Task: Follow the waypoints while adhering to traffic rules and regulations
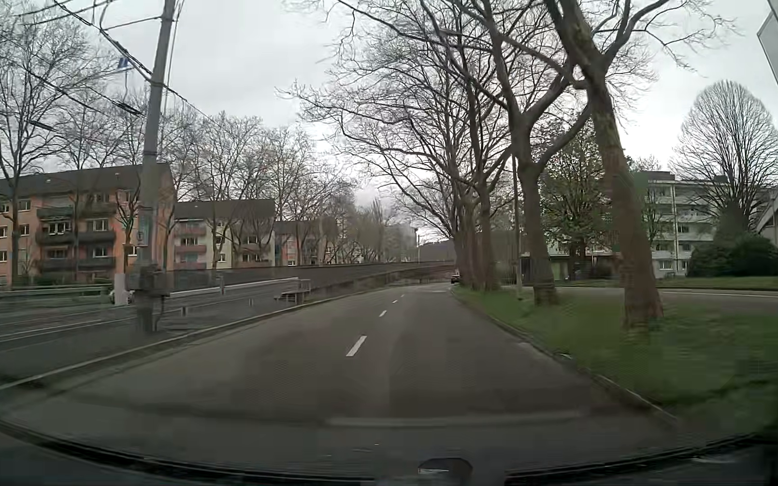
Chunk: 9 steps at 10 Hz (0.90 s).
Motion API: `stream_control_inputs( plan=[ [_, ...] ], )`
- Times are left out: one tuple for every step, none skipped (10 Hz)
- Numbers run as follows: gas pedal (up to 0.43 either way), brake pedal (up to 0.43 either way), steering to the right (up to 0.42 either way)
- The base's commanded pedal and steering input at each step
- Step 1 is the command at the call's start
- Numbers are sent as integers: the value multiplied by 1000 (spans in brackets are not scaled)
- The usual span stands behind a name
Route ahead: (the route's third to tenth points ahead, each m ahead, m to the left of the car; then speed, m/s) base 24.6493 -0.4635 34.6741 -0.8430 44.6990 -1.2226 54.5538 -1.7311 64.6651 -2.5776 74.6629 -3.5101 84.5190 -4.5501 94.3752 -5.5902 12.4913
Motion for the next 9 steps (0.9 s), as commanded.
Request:
stream_control_inputs(
  plan=[
    [138, 0, 9],
    [138, 0, 9],
    [138, 0, 9],
    [138, 0, 9],
    [138, 0, 8],
    [138, 0, 6],
    [138, 0, 7],
    [138, 0, 6],
    [138, 0, 6]
  ],
)
